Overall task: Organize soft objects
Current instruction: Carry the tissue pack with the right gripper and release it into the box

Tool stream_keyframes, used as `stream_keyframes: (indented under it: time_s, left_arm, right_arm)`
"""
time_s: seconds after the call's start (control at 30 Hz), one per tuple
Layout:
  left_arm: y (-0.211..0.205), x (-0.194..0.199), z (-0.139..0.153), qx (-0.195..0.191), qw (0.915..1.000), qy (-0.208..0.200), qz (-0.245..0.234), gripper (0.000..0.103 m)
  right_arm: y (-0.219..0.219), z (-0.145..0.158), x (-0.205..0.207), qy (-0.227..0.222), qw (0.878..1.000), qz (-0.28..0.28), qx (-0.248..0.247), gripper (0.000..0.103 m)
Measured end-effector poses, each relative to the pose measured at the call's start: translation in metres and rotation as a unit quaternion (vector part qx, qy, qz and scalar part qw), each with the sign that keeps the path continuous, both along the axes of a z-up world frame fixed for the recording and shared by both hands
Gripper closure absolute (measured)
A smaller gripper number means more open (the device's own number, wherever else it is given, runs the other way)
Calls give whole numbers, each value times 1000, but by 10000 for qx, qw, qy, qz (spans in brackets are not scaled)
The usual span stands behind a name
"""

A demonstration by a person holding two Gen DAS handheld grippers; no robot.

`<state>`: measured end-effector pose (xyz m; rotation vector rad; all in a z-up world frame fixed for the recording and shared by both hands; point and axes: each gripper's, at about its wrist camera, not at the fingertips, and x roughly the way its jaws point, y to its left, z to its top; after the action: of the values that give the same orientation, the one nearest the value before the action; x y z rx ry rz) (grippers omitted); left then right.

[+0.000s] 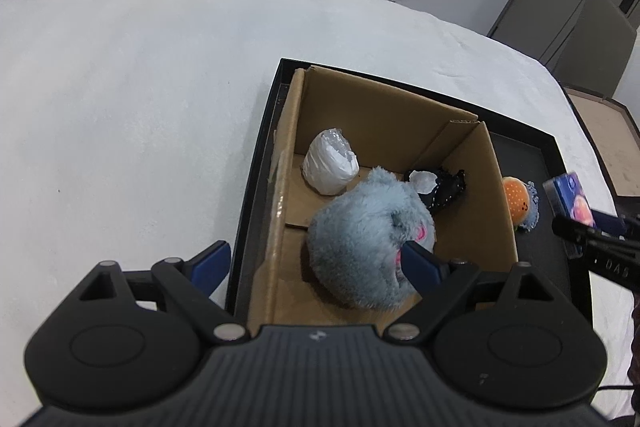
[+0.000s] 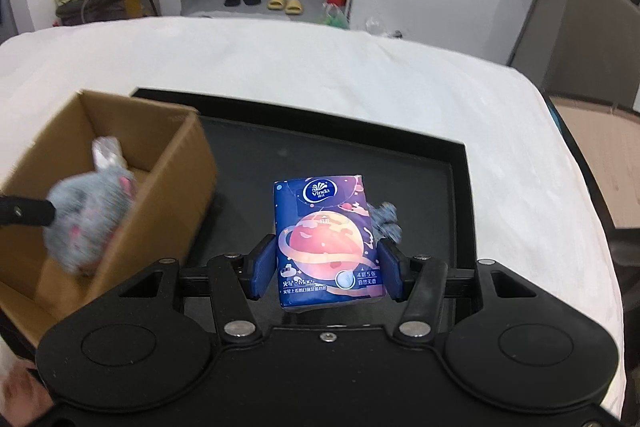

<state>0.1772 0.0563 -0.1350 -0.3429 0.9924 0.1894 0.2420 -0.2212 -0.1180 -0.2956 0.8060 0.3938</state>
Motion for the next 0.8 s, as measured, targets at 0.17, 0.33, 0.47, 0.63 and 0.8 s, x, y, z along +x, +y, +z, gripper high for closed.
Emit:
stream_keyframes:
  time_s: [0.17,0.33,0.47,0.63,0.8]
  left_arm:
    - [7,-7,-1,-106,9999,-18,-77,15]
    - [12,-14,-2,-121,9998,-26,-143,17]
    - [16,-18,-4,-171,9997,-31,-175,28]
    - [20,-21,-9,-311,9993,-6,-186,47]
    - [23,-23,-14,-424,9989,19,-206,66]
  right_arm:
    - [16,10,-2,5,9998,162,141,51]
    - [36,21,-7,-84,9992,350,193,51]
    - [47,28,-11,-118,9987,449,222,50]
    - [59,33,-13,-128,9983,478,310,50]
    - [78,34,-17,-114,9975,595,353,50]
